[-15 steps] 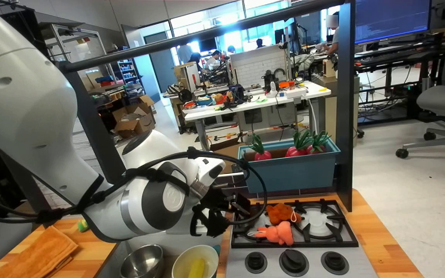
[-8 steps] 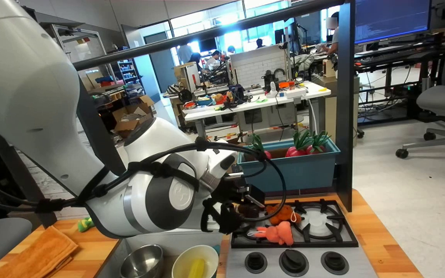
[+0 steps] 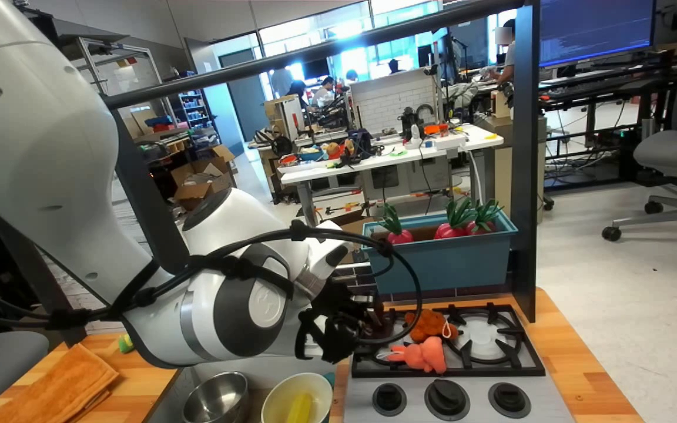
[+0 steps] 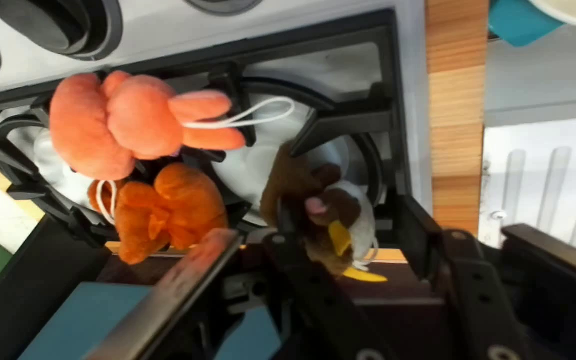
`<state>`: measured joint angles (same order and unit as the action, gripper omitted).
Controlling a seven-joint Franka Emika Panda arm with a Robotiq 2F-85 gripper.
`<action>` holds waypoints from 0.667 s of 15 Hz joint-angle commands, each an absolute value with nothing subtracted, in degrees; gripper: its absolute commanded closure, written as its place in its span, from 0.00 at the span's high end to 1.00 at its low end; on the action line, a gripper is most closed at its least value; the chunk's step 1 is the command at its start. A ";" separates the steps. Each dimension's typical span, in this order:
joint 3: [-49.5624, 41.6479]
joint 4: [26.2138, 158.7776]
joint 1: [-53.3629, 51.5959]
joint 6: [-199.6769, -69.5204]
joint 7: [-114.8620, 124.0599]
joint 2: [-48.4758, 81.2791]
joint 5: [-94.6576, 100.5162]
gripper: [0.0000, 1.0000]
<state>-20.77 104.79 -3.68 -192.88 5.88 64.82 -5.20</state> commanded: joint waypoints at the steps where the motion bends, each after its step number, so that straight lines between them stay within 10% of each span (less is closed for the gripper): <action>1: -20.27 102.23 -4.20 -192.28 5.25 66.65 -7.20 0.22; 4: -20.30 102.11 -4.20 -192.08 5.18 66.83 -7.15 0.01; 10: -12.55 117.43 3.50 -204.26 -2.00 53.60 2.51 0.03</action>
